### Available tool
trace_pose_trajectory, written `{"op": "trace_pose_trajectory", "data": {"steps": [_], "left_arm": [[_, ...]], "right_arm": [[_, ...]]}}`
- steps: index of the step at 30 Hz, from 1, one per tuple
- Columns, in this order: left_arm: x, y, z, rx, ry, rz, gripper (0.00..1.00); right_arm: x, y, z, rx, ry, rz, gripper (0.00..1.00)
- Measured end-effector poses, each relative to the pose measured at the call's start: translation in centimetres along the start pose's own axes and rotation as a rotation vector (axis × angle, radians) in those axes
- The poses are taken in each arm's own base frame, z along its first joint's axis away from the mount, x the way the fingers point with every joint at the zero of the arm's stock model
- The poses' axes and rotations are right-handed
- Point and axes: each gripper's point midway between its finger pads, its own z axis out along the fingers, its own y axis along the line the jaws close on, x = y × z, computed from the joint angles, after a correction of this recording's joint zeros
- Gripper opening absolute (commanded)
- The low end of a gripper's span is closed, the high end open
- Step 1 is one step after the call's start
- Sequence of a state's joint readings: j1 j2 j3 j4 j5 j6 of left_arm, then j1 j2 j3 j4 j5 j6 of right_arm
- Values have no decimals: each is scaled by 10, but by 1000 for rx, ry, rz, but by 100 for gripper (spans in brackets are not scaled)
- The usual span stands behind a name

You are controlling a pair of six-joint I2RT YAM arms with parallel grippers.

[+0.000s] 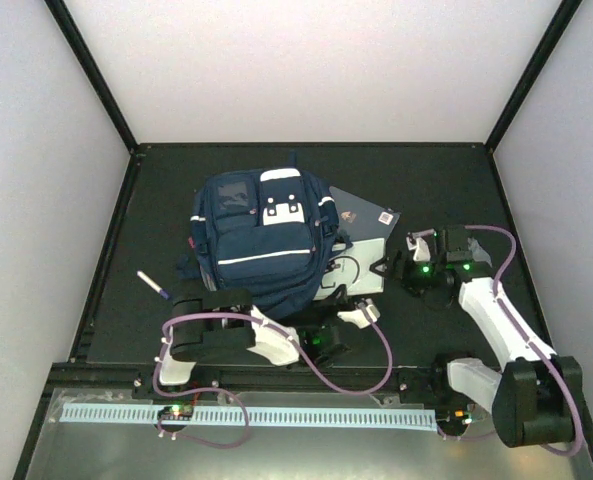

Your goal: Pack the student bag

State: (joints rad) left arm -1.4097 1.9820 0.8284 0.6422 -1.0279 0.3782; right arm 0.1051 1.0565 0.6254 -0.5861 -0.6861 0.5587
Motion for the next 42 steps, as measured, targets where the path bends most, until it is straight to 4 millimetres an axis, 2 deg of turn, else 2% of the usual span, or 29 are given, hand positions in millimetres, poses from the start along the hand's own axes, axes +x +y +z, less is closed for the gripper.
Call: {"op": "trace_pose_trajectory", "data": {"steps": [6, 8, 13, 14, 16, 18, 19, 21, 23, 26, 29, 33, 35, 38, 42], "left_arm": [[-2, 1, -2, 2, -3, -16, 2], [-2, 1, -2, 2, -3, -15, 2], [-2, 1, -2, -1, -3, -24, 14], [-3, 2, -2, -1, -4, -30, 19], [-3, 3, -3, 0, -4, -44, 38], [-5, 0, -4, 25, -9, -69, 65], [-7, -3, -5, 46, -18, -83, 75], [-17, -10, -13, 110, -39, -114, 84], [-30, -15, -26, 185, -60, -142, 86], [-51, -9, -47, 282, -92, -206, 86], [-73, 14, -71, 363, -124, -270, 88], [-79, 52, -87, 408, -116, -306, 89], [-71, 72, -87, 432, -85, -311, 90], [-46, 107, -76, 455, -11, -329, 89], [-12, 140, -63, 487, 82, -358, 82]], "right_arm": [[0, 6, 12, -79, 49, 6, 46], [2, 5, 17, -96, 70, 17, 43], [6, 4, 23, -124, 92, 31, 24], [6, 4, 23, -131, 95, 32, 21], [7, 8, 22, -154, 106, 58, 17], [7, 9, 22, -160, 109, 56, 14], [7, 9, 22, -159, 108, 53, 11], [7, 9, 22, -156, 104, 50, 7], [6, 9, 21, -151, 98, 43, 6], [3, 11, 17, -134, 82, 26, 6], [-1, 14, 11, -110, 55, 11, 6], [-5, 15, 3, -80, 20, -3, 6], [-5, 15, 1, -71, 15, -7, 6], [-4, 15, 0, -64, 17, -9, 6], [-4, 15, 0, -63, 18, -13, 6]]}}
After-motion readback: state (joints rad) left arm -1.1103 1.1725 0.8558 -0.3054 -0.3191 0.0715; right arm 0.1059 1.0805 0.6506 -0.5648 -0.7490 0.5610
